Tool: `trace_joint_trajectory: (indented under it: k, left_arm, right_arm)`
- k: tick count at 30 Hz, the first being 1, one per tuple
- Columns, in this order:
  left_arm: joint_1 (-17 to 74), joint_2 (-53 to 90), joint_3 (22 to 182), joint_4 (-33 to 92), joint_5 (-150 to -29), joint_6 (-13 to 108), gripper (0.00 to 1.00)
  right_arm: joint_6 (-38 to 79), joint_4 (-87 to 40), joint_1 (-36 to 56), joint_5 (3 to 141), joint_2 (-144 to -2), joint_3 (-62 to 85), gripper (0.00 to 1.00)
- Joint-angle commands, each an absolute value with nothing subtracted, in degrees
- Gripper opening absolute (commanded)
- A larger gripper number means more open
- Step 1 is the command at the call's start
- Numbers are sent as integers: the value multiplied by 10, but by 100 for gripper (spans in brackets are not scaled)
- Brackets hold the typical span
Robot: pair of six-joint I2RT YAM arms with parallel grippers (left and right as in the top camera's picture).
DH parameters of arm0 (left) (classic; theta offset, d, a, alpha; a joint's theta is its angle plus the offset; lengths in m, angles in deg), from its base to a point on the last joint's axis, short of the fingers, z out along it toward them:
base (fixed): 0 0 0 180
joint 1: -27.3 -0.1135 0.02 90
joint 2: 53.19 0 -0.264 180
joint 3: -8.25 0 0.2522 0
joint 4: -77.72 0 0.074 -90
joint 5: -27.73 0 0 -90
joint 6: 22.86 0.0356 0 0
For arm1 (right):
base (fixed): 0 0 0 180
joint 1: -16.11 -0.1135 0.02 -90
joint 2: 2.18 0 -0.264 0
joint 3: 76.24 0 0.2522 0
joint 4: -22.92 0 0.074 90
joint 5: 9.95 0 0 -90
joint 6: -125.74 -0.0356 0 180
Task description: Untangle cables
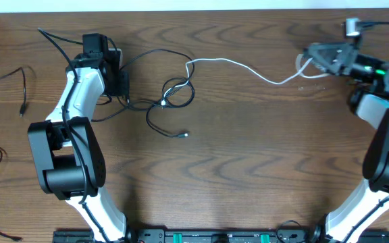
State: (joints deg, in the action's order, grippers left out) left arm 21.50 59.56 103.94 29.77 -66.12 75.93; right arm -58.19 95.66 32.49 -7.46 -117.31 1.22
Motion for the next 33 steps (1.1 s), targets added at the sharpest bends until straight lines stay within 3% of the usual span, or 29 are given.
trace_joint_trajectory:
  k: [1, 9, 17, 24, 33]
  left_arm:
    - [213, 599, 1038, 298, -684, 754, 7]
    - [213, 599, 1038, 298, -730, 755, 8]
    - [240, 599, 1038, 298, -756, 807, 7]
    - [283, 599, 1038, 307, -756, 821, 8]
    - [338, 599, 1038, 310, -756, 821, 8]
  right_arm:
    - [-487, 912, 289, -93, -1174, 16, 99]
    - [-263, 646, 195, -36, -1174, 6, 99]
    - [-31, 357, 77, 220, -1174, 6, 99]
    - [7, 319, -24, 367, -1174, 6, 99]
    - [7, 312, -78, 503, -1176, 6, 99]
